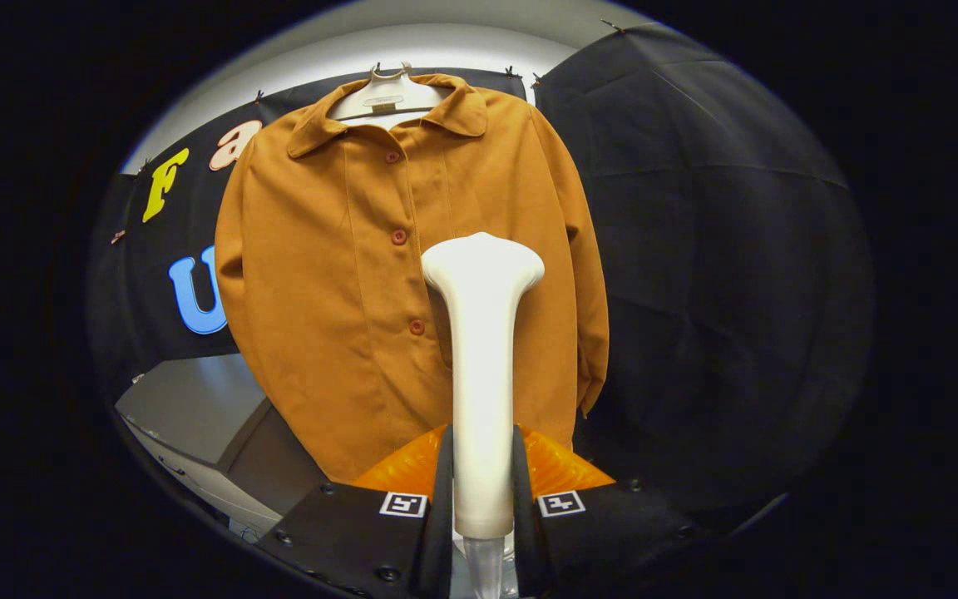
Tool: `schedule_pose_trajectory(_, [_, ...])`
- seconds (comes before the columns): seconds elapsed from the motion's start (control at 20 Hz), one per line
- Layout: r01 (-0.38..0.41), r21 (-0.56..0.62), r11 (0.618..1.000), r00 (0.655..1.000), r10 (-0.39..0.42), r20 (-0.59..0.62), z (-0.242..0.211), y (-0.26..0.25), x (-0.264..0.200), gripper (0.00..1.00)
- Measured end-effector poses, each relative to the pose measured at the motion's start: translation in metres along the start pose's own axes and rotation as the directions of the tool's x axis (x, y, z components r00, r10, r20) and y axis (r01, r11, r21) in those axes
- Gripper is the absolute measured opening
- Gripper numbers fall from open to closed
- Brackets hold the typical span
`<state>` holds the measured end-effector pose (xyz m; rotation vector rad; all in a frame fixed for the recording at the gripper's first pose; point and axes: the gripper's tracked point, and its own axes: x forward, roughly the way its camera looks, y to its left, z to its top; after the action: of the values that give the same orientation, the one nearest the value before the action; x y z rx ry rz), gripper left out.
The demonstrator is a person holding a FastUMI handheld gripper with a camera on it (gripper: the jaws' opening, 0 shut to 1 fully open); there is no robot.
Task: Iron the clothes twice with a garment steamer, once on the left side and once on the right side.
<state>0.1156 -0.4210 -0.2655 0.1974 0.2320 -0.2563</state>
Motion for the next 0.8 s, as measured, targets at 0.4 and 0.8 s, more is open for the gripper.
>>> schedule_pose_trajectory(0.4, [0.037,-0.007,0.999,0.992,-0.038,-0.117,-0.063,-0.005,-0.004,0.34])
schedule_pose_trajectory(0.8, [0.079,-0.018,0.997,0.973,-0.081,-0.217,-0.117,-0.015,-0.02,0.34])
